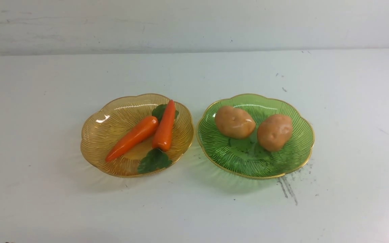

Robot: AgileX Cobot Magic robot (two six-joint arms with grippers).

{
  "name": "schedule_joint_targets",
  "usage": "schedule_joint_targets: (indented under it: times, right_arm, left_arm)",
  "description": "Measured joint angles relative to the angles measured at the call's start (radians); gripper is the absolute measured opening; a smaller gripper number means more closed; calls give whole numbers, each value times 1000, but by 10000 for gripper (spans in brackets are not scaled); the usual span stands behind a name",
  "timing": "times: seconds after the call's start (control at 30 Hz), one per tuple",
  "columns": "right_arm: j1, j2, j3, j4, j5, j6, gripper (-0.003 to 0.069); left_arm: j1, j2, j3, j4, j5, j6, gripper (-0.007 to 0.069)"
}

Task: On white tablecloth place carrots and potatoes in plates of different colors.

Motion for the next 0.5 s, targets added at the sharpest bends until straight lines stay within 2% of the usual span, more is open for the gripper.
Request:
schedule_joint_targets:
  times: [0.13, 0.3, 0.43, 0.5]
  right_arm:
    - [0, 0, 5, 138, 15, -146, -15]
    - [-10, -13, 24, 151, 95, -200, -15]
    - [-92, -38, 93, 148, 146, -201, -15]
    - [-186, -62, 212, 148, 172, -201, -15]
  left_arm:
    - [0, 0, 0, 0, 0, 0, -3]
    - [0, 0, 0, 0, 0, 0, -3]
    - [0, 0, 0, 0, 1, 0, -3]
    - [0, 0, 0, 0, 1, 0, -3]
